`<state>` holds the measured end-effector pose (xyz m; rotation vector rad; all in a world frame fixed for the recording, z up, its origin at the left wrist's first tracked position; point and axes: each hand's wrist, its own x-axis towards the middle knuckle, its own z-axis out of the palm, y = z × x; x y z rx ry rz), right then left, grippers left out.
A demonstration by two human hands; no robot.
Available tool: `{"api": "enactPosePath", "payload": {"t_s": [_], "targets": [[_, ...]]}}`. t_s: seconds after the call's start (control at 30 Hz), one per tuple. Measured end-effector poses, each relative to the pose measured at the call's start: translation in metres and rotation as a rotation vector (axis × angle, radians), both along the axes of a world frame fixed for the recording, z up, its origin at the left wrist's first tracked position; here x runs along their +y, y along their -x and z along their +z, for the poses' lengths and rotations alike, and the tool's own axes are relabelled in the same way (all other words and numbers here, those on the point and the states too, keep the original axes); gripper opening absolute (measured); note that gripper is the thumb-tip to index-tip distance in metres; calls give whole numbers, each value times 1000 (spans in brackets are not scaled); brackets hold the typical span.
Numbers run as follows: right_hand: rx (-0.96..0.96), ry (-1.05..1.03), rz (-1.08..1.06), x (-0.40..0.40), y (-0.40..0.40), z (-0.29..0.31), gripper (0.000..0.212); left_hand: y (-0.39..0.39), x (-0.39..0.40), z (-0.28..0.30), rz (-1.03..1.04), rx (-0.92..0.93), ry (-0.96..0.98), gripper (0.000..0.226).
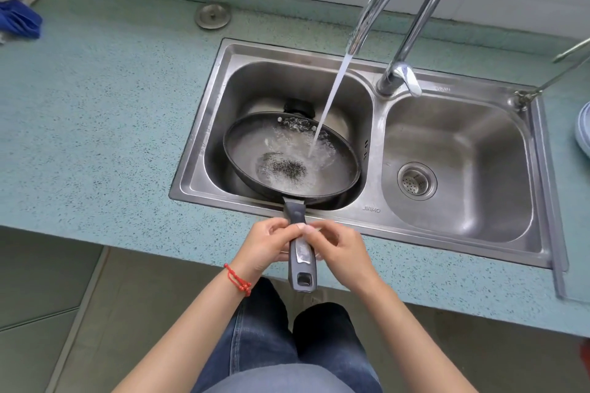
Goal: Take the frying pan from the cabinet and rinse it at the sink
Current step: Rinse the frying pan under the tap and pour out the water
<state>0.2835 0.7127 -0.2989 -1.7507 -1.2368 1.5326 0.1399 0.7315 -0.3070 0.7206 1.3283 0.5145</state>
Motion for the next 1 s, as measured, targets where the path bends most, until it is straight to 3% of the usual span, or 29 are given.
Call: {"api": "enactPosePath", "payload": {"t_s": [0.13, 0.4, 0.53, 0.63, 0.77, 1.0], "targets": [[-112, -127, -219, 33, -34, -20, 23, 3, -1, 7, 48, 15, 0, 29], [-211, -281, -677, 137, -102, -25, 63, -1, -2, 7, 107, 43, 13, 12], [-260, -289, -714, 185, -123, -30, 72, -3, -2, 7, 106, 43, 14, 10], [-301, -340, -677, 213, -131, -32, 58, -3, -2, 6, 105, 53, 11, 11], [-304, -405, -639, 228, -133, -35, 14, -3, -2, 5, 112, 64, 10, 19], [-216, -437, -651, 214, -131, -39, 6, -5, -1, 5, 102, 73, 7, 29]]}}
